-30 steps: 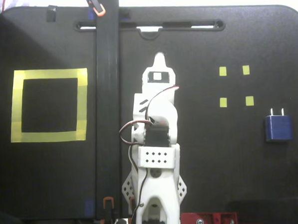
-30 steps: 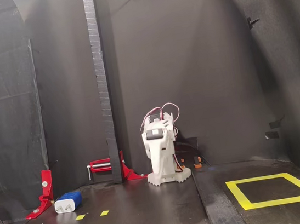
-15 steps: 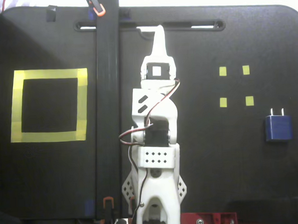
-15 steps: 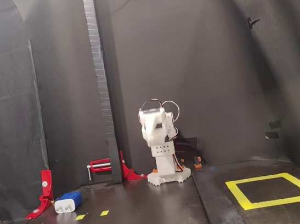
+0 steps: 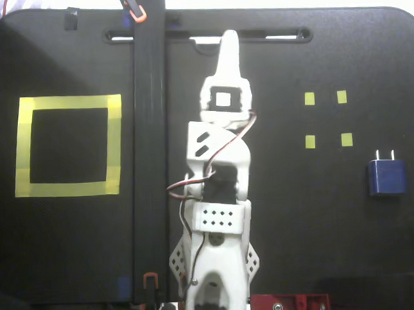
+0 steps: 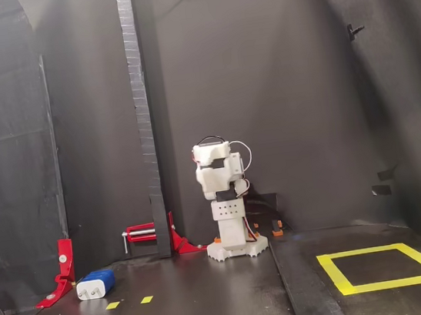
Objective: Grasp the block and place it in the designated area.
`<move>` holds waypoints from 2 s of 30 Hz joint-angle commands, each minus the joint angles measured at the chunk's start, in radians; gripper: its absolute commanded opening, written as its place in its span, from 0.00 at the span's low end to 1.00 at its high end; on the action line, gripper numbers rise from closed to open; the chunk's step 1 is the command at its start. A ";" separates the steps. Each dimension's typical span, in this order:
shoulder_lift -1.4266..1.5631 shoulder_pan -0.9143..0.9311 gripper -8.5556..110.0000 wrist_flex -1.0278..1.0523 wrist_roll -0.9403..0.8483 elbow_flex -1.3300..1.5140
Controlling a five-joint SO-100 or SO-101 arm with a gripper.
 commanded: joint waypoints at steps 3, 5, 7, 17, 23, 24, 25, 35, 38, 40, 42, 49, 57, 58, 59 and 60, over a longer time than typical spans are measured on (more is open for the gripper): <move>0.003 0.179 0.07 -0.012 -0.018 0.006; 0.003 0.267 0.07 -0.012 -0.026 0.006; -0.006 0.353 0.07 -0.012 -0.028 0.006; -0.025 0.765 0.07 0.057 -0.029 0.006; -0.023 0.936 0.07 0.058 -0.029 0.006; -0.023 0.953 0.07 0.058 -0.029 0.006; -0.023 0.965 0.07 0.058 -0.029 0.006; -0.043 0.976 0.07 0.067 -0.037 0.002; -0.121 0.969 0.07 0.084 -0.049 -0.055; -0.209 0.965 0.07 0.137 -0.052 -0.147; -0.310 0.960 0.07 0.224 -0.055 -0.279; -0.643 0.950 0.07 0.592 -0.109 -0.715; -0.930 0.951 0.07 0.891 -0.202 -1.003; -0.963 0.953 0.07 0.917 -0.216 -1.035; -0.996 0.954 0.07 0.948 -0.230 -1.068; -1.029 0.957 0.07 0.980 -0.259 -1.098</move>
